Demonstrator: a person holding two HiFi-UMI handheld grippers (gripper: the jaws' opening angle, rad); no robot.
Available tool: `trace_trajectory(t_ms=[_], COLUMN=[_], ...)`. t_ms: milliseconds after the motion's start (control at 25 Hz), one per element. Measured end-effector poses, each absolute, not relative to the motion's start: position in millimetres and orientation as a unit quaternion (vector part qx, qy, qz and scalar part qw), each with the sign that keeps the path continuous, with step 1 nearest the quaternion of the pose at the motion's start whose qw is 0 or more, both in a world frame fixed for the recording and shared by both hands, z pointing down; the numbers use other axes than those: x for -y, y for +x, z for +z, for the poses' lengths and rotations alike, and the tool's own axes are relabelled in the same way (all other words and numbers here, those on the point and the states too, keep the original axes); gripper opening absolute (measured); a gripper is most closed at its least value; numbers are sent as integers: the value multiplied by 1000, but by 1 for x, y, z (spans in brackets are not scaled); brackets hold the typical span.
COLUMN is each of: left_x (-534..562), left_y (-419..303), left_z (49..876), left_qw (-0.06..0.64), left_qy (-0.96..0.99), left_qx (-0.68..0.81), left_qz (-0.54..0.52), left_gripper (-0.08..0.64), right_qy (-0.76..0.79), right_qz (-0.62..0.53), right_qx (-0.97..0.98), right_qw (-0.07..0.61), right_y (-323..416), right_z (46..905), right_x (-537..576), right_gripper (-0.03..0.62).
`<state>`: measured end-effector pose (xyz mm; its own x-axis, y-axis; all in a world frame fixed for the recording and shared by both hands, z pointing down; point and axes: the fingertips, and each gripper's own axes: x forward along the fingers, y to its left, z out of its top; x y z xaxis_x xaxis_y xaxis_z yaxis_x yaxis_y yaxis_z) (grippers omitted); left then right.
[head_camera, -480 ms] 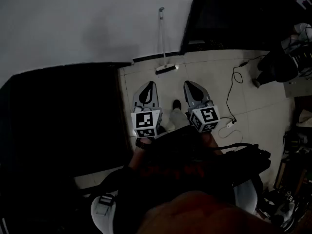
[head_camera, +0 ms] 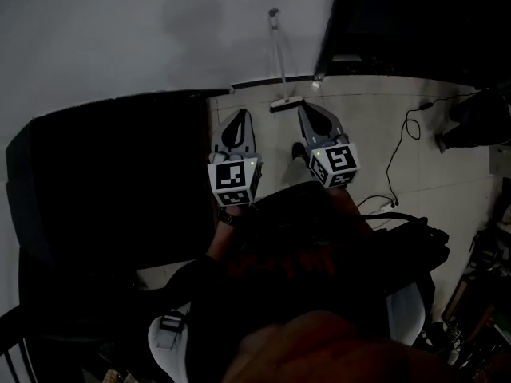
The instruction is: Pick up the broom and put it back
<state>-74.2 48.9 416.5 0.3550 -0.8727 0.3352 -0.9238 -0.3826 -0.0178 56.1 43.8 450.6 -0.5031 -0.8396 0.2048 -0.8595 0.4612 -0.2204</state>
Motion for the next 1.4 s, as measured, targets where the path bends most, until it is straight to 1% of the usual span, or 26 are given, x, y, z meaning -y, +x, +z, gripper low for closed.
trace_trajectory(t_ms=[200, 360, 520, 640, 680, 720, 840, 960, 1120, 1240, 1400], left_x=[-19, 6, 33, 47, 49, 50, 45, 47, 27, 29, 19], left_y=[-63, -72, -87, -91, -91, -91, -95, -108, -136, -166, -175], left_z=[428, 448, 453, 462, 468, 476, 498, 518, 538, 547, 564], left_qw=[109, 135, 145, 156, 168, 182, 217, 235, 287, 295, 318], left_qy=[803, 788, 787, 795, 797, 798, 786, 767, 738, 707, 691], left_qx=[560, 570, 575, 564, 558, 551, 550, 563, 562, 599, 607], left_qz=[171, 190, 174, 161, 160, 161, 178, 197, 240, 232, 227], left_gripper=[5, 5, 5, 5, 5, 5, 5, 6, 5, 5, 6], right_qy=[471, 455, 461, 465, 461, 455, 454, 468, 473, 468, 469], right_qz=[159, 174, 183, 203, 217, 230, 244, 238, 238, 234, 261], right_qx=[866, 870, 864, 856, 854, 852, 839, 824, 798, 782, 752], right_qw=[52, 75, 91, 101, 108, 119, 172, 214, 289, 338, 383], right_y=[71, 67, 58, 53, 49, 45, 43, 46, 38, 18, 19], right_z=[468, 500, 530, 568, 587, 608, 671, 724, 786, 835, 883], right_x=[8, 44, 74, 102, 115, 127, 167, 232, 285, 325, 337], right_gripper=[2, 2, 2, 0, 57, 123, 169, 186, 187, 187, 192])
